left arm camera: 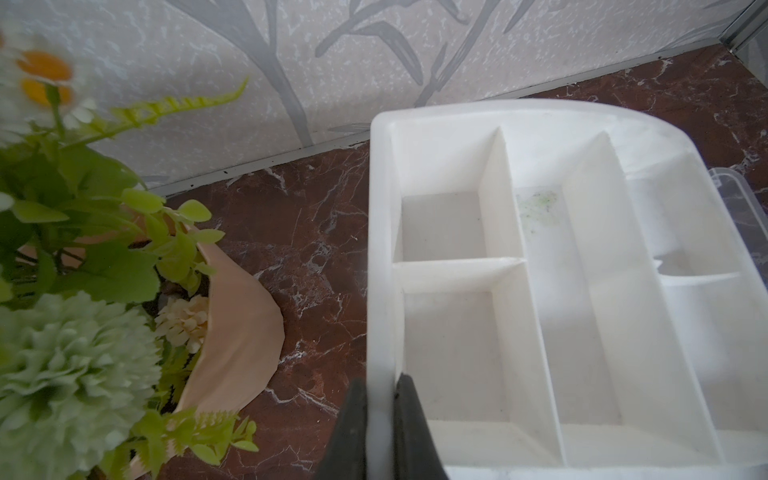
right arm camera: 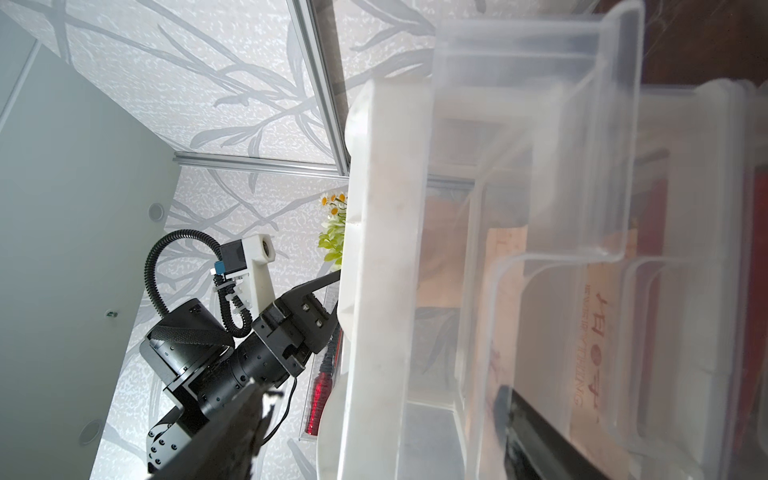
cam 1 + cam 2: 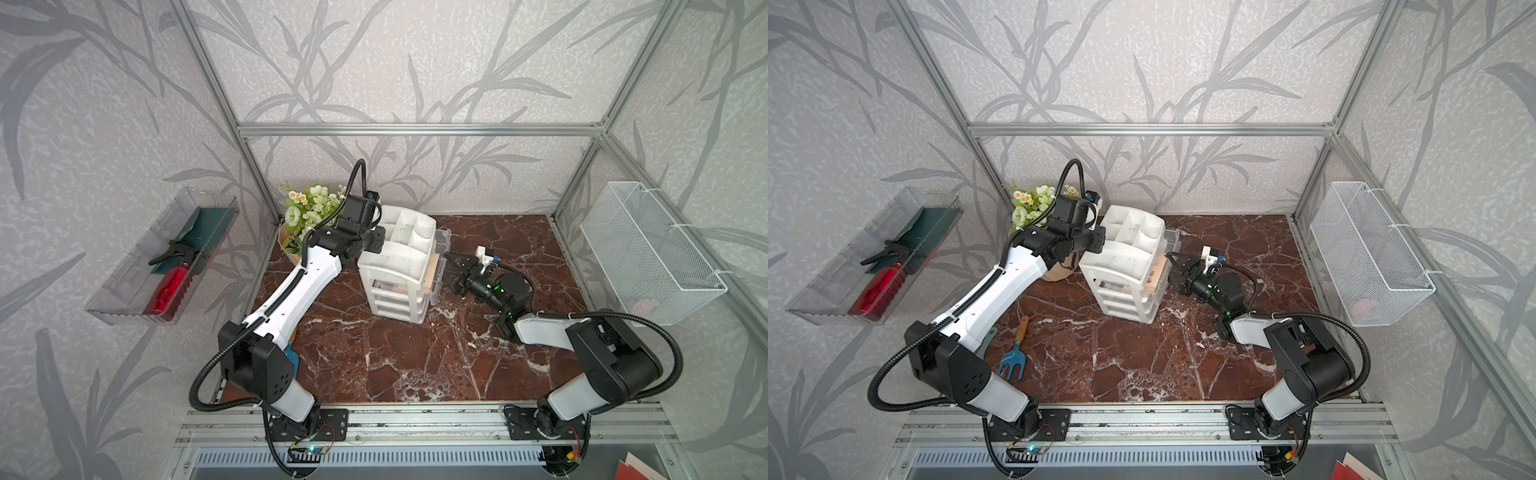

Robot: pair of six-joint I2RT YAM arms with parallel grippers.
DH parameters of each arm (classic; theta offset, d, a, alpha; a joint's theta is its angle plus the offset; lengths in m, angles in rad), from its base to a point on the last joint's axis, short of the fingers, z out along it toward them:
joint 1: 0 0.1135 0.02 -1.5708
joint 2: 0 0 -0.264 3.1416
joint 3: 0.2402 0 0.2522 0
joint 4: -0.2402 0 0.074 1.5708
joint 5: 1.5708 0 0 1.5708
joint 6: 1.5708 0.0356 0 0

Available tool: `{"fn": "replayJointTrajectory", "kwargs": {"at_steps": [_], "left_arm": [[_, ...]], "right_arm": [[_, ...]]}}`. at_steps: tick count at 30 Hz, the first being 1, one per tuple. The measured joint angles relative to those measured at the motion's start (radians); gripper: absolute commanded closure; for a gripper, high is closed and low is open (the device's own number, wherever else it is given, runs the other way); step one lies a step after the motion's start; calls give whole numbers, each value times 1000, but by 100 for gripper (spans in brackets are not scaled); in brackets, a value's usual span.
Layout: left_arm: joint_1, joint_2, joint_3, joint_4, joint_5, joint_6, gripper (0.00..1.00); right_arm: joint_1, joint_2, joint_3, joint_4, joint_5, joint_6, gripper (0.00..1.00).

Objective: Take the postcards out of the drawer
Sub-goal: Open the drawer in the storage box.

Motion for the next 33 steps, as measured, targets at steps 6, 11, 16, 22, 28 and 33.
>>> {"fn": "replayJointTrajectory", "kwargs": {"at_steps": [6, 11, 16, 22, 28, 33], "left_arm": [[0, 0, 0, 0, -5, -1, 100], [0, 0, -1, 0, -5, -1, 100], [-1, -2, -2, 0, -5, -2, 100], [-3, -2, -2, 0, -5, -6, 100], [-6, -2, -3, 5, -5, -16, 100], [-6, -2, -4, 7, -5, -22, 100]], "right_arm": [[-32, -32, -30, 5, -16, 1, 15], [-58, -53, -52, 13, -26, 2, 15], [-86, -84, -86, 23, -36, 5, 15], [-110, -109, -110, 27, -48, 11, 15], [-133, -125, -133, 35, -51, 16, 15], [-150, -139, -147, 39, -54, 20, 15]]}}
